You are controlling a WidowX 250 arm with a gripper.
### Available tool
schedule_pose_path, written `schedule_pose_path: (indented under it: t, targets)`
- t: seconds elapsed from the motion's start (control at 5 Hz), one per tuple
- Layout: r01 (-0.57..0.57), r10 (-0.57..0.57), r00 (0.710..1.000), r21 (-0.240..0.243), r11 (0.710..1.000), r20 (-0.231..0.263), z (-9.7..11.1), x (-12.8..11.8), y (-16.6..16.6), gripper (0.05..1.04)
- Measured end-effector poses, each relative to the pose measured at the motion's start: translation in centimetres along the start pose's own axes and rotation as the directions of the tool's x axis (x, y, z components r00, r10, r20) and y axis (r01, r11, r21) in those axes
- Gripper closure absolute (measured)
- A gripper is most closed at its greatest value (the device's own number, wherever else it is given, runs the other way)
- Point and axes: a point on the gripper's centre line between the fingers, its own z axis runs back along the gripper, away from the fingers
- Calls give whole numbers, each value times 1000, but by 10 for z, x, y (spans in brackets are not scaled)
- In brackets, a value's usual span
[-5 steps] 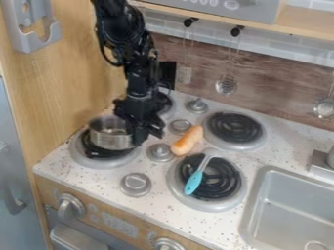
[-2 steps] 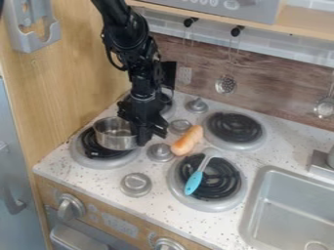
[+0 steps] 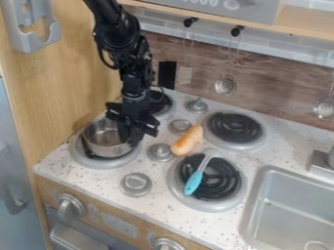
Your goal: Move the silver pan to the burner on the bottom left
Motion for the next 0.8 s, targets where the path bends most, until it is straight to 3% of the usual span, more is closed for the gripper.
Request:
schedule_pose_path:
  t: [0.2,0.4,0.6,0.8]
  targets:
    - [-24,25,999,30,999,-34,0,-6,5,229]
    - [9,-9,998,-1,1000,-65,1,-10,0,56]
    - [57,-58,998,-91,994,-7,34,11,-9,77]
    - [86,-84,996,-131,988,27,67,22,-10,85]
